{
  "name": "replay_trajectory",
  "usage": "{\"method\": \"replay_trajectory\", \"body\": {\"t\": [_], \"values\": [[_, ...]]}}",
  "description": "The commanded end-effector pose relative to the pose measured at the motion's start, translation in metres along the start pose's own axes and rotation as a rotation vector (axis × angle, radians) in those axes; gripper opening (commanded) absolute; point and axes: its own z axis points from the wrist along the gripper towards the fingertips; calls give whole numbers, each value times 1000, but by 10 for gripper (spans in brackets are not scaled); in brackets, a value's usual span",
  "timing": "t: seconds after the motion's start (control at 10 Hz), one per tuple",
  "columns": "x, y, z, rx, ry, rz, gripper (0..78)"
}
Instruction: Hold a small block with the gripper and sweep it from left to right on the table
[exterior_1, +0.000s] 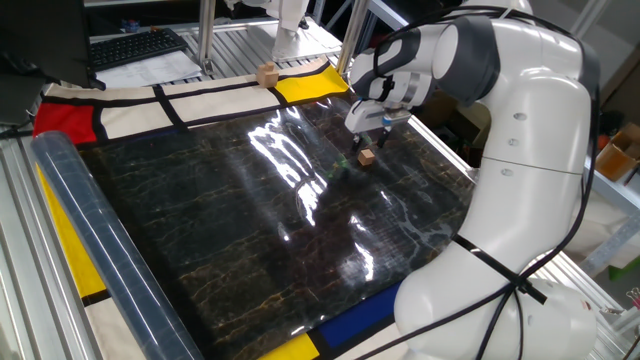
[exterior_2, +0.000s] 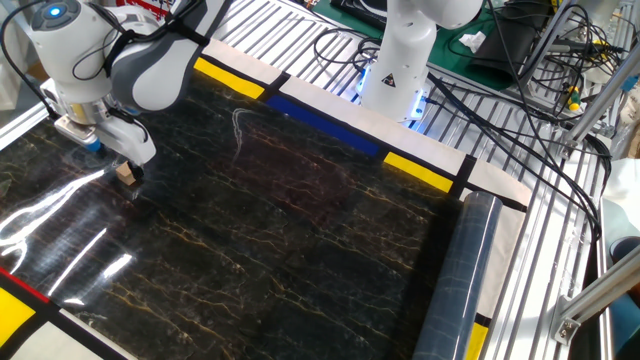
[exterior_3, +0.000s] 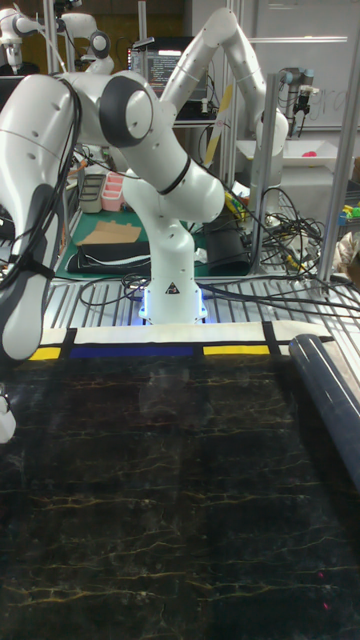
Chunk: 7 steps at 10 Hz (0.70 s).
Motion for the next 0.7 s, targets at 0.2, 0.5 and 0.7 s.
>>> {"method": "replay_trajectory", "body": {"t": [0.2,0.5,0.7], "values": [[-1,3,4,7,7,0,775],[0,4,7,12,15,-1,775],[0,4,7,16,18,-3,775]]}}
